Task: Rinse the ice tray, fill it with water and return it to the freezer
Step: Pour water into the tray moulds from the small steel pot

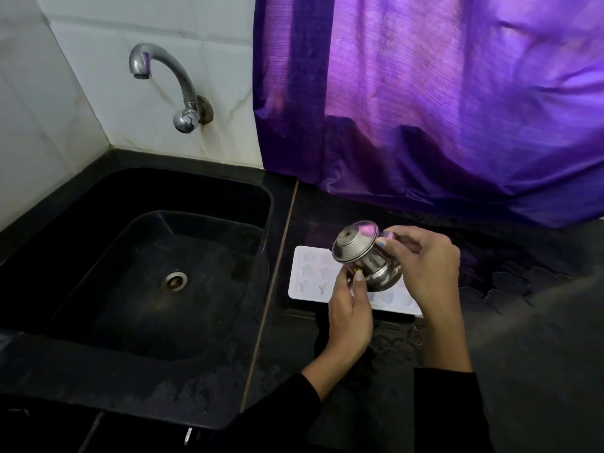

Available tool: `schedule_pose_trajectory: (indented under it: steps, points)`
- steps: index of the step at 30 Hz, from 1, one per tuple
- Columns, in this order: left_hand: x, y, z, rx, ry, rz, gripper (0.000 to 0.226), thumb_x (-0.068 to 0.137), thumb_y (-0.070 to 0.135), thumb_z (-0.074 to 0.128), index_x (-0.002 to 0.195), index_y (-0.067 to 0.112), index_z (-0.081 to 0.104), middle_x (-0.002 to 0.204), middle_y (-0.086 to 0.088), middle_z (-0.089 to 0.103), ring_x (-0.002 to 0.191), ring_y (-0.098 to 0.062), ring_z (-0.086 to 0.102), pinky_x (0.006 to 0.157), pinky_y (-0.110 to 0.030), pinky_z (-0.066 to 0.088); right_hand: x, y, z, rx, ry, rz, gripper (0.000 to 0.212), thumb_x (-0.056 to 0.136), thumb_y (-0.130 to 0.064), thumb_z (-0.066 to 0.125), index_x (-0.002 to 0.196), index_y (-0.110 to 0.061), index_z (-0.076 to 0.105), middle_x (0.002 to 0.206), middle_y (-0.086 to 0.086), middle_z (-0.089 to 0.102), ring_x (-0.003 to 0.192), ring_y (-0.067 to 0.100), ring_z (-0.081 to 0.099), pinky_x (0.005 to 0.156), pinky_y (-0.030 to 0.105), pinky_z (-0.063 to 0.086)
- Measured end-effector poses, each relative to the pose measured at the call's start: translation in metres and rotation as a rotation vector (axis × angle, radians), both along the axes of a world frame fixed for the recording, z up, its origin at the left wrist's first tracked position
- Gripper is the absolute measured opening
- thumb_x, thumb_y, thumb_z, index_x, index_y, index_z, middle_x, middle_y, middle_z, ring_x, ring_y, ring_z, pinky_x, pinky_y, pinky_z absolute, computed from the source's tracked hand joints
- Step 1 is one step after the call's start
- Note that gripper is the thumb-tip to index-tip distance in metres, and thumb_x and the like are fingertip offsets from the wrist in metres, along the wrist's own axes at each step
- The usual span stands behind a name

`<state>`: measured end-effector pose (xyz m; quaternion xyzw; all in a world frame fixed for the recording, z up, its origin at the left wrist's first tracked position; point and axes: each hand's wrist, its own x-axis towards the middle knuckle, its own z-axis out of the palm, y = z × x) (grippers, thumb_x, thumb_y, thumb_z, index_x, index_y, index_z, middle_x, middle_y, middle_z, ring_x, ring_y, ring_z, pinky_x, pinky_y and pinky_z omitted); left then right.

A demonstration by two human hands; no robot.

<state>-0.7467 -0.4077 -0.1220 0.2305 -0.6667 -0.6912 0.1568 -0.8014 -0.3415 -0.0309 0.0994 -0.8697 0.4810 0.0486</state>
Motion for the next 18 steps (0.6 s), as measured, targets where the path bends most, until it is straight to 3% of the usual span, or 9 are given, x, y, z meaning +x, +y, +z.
schedule_pose_trajectory:
  steps: [6,9,14,18]
  points:
    - [-0.004,0.018,0.007,-0.015,0.063,-0.049,0.038,0.101,0.032,0.035,0.138,0.025,0.042,0.127,0.014,0.055,0.111,0.01,0.049,0.082,0.004,0.034,0.003,0.03,0.005,-0.138,-0.007,-0.088,0.011,0.078,-0.024,0.075,0.082,-0.034,0.071,0.078,-0.011,0.073,0.078,0.003,0.069,0.082,0.041,0.056]
    - [-0.004,0.032,0.01,-0.009,0.104,-0.09,0.035,0.102,0.028,0.036,0.135,0.027,0.044,0.121,0.021,0.054,0.104,0.023,0.047,0.083,0.004,0.034,0.005,0.048,0.007,-0.145,0.007,-0.151,0.013,0.079,-0.025,0.074,0.081,-0.036,0.069,0.079,-0.011,0.072,0.077,0.002,0.069,0.08,0.04,0.057]
    - [-0.005,0.058,0.009,-0.02,0.103,-0.209,0.034,0.102,0.026,0.035,0.134,0.025,0.047,0.109,0.03,0.053,0.095,0.03,0.046,0.079,0.005,0.033,0.006,0.076,0.007,-0.05,0.024,-0.271,0.01,0.079,-0.03,0.074,0.089,-0.031,0.072,0.079,-0.013,0.071,0.079,0.004,0.068,0.08,0.04,0.056]
    - [-0.006,0.074,0.002,-0.056,0.056,-0.266,0.035,0.102,0.029,0.035,0.132,0.023,0.052,0.115,0.017,0.062,0.102,0.016,0.053,0.084,0.0,0.036,0.007,0.095,0.008,0.089,0.025,-0.336,0.018,0.081,-0.032,0.071,0.099,-0.028,0.072,0.084,-0.01,0.071,0.083,0.007,0.066,0.079,0.033,0.052]
